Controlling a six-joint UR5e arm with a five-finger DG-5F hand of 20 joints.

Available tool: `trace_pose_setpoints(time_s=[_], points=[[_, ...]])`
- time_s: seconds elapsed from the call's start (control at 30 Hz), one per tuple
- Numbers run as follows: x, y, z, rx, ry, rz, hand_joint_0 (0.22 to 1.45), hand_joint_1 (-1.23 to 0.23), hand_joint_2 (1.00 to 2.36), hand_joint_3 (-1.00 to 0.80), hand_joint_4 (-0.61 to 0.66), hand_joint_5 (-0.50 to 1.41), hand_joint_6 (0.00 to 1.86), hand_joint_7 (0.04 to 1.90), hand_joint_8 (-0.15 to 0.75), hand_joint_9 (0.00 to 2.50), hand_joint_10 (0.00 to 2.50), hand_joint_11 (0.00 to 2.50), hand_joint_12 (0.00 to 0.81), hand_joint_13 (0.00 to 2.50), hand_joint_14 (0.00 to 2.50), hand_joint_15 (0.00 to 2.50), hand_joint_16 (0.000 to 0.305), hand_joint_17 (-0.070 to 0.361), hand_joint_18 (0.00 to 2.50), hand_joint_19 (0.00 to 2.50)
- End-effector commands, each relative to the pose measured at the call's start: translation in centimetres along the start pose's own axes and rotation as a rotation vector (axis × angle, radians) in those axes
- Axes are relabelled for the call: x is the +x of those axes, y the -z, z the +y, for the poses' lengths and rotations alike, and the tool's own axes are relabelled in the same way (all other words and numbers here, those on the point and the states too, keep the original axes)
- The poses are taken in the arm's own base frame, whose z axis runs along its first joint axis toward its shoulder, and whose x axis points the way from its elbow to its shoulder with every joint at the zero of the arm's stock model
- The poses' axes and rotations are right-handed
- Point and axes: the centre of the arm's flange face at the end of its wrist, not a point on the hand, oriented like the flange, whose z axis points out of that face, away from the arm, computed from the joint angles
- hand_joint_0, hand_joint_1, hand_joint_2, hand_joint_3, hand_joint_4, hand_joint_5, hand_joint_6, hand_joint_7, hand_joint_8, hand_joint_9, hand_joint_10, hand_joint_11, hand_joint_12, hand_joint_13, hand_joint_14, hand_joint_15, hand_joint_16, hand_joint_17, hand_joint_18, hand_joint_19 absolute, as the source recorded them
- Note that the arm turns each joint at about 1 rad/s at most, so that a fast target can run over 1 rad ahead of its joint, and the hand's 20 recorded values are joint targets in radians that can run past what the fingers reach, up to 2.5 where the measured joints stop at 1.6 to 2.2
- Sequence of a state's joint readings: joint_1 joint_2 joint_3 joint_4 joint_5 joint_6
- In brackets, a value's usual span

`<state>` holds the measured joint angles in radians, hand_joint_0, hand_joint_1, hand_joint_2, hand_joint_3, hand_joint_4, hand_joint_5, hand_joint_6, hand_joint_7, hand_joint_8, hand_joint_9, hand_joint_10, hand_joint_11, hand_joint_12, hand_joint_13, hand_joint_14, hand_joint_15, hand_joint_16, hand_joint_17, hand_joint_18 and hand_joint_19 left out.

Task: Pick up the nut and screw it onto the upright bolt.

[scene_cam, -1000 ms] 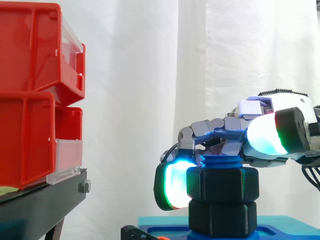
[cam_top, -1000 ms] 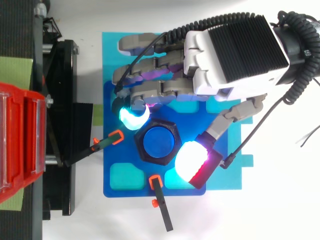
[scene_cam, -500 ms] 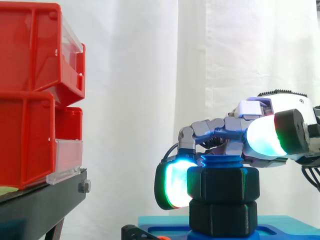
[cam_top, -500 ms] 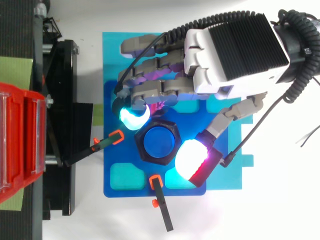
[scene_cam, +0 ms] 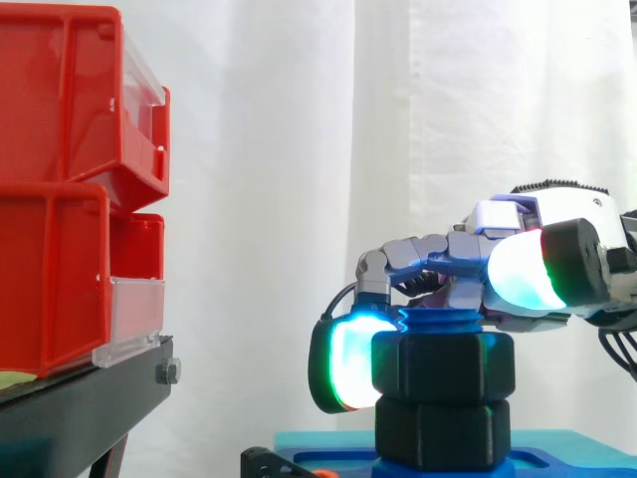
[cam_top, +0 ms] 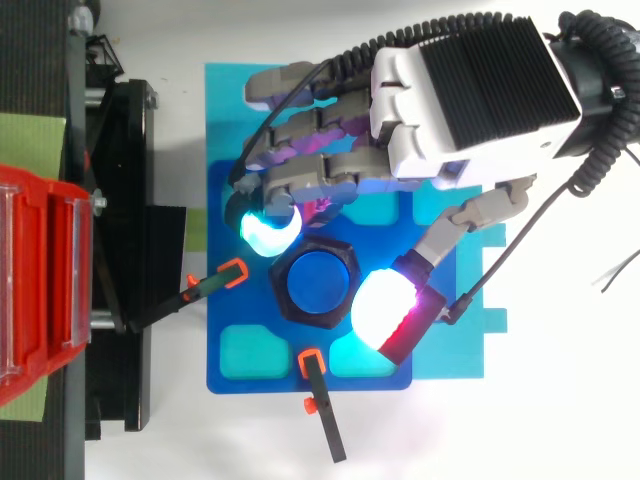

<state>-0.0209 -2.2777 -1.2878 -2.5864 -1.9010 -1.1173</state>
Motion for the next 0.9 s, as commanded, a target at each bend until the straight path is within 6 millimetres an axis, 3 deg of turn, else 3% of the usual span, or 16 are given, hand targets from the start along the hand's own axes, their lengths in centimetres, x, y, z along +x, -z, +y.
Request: trace_pose_setpoints(time_s=[0.0,0.53,0.57,0.87], points=[[-0.9,-0.4,0.1,-0.007,0.006,-0.017,0.49,-0.22,1.00,-0.50,0.23,-0.03,0.50,1.08,0.222,1.08,0.00,0.00,0.247,0.54,0.00,0.00,0.026,0.059,0.18,0.00],[-4.5,-0.2,1.2,0.004,0.036,0.022,0.44,-0.14,1.00,-0.50,0.21,-0.14,0.50,0.72,0.228,0.79,0.00,0.00,0.294,0.36,0.00,0.00,0.038,0.086,0.01,0.00],[-6.2,0.4,2.1,0.012,0.073,0.034,0.44,-0.15,1.00,-0.50,0.20,-0.15,0.50,0.70,0.229,0.76,0.00,0.00,0.296,0.35,0.00,0.00,0.039,0.087,0.00,0.00],[-8.9,3.1,3.4,0.101,0.131,0.139,0.43,-0.21,1.00,-0.50,0.18,-0.17,0.50,0.66,0.223,0.60,0.00,0.00,0.311,0.25,0.00,0.00,0.042,0.094,0.00,0.00]])
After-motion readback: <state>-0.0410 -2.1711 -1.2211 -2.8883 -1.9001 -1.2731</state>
